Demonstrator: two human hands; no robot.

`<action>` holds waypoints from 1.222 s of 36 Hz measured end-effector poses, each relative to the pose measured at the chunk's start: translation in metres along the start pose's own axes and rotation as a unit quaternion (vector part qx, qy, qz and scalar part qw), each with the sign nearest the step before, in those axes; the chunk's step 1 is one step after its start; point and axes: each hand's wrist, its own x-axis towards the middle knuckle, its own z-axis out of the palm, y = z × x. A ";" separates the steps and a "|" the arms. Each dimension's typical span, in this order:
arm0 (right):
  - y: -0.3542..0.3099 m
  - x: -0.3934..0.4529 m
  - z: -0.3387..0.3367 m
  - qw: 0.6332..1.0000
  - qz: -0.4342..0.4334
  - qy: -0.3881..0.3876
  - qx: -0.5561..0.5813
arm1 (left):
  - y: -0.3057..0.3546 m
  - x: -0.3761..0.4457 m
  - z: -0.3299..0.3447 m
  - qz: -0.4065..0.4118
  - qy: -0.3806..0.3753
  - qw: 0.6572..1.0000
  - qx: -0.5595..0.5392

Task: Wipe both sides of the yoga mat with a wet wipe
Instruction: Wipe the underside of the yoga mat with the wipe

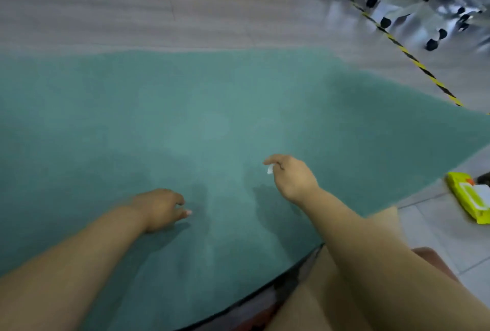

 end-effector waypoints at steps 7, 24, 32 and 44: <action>0.004 0.068 0.052 0.986 0.109 0.002 0.126 | -0.027 0.038 -0.012 -0.026 0.016 1.000 -0.004; 0.022 0.201 0.063 0.974 0.067 0.212 0.050 | -0.069 0.098 -0.010 -0.142 0.148 0.979 -0.013; 0.035 0.231 0.096 0.987 0.067 0.143 0.008 | -0.071 0.107 0.013 -0.161 0.208 0.963 -0.061; 0.032 0.236 0.105 0.972 0.065 0.220 -0.041 | -0.074 0.104 0.021 -0.132 0.237 0.961 -0.054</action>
